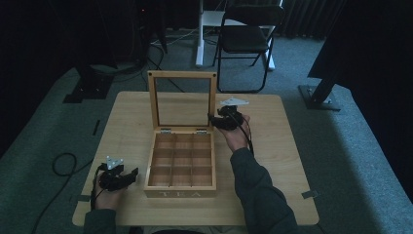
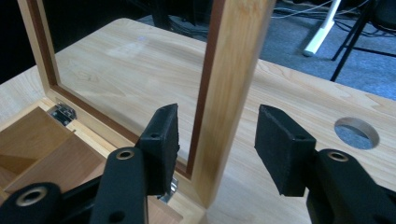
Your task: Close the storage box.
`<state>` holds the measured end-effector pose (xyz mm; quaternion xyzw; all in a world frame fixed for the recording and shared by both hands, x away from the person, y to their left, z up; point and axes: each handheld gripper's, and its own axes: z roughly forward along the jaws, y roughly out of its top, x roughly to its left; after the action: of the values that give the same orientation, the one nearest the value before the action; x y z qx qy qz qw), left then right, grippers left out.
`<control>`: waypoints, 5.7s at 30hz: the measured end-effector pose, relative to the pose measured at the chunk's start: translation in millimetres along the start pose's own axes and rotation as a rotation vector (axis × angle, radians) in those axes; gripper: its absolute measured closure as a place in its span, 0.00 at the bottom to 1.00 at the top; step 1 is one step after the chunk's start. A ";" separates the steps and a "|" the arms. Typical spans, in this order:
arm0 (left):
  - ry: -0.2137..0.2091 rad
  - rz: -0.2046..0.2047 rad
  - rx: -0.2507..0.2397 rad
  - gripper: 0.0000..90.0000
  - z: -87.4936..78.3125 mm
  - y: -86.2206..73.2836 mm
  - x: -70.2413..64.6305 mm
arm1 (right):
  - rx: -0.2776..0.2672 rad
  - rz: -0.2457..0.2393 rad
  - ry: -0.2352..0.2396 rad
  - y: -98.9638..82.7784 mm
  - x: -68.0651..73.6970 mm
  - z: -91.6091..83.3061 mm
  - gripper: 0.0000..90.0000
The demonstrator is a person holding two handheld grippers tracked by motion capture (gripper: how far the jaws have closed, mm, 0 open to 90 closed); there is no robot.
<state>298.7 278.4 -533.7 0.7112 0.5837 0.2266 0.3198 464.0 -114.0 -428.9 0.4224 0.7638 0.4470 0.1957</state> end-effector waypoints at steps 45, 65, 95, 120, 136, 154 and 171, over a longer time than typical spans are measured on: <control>0.006 0.006 0.005 0.43 -1.2 -0.6 -0.1 | -0.026 -0.044 0.040 39.2 -3.7 15.4 0.53; -0.037 -0.018 -0.022 0.43 -5.2 4.0 -2.7 | -0.102 -0.066 0.050 23.2 14.7 -13.4 0.53; -0.098 0.025 -0.189 0.49 -56.2 54.7 -28.4 | -0.097 -0.146 0.071 -6.6 46.9 -54.5 0.51; -0.153 0.053 -0.329 0.71 -84.6 113.4 -51.0 | -0.113 -0.153 0.081 -22.5 52.7 -63.8 0.50; -0.158 0.072 -0.335 0.87 -90.4 111.8 -55.3 | -0.083 -0.202 0.034 -39.4 53.9 -78.8 0.63; -0.180 0.075 -0.330 0.87 -93.0 99.4 -57.1 | -0.105 -0.183 0.063 -50.0 51.7 -100.1 0.88; -0.190 0.087 -0.319 0.87 -94.2 86.4 -57.3 | -0.103 -0.173 0.086 -59.5 55.9 -106.7 0.90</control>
<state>280.0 230.6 -403.3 0.6943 0.4763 0.2616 0.4718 332.1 -137.9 -419.1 0.3245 0.7814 0.4847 0.2219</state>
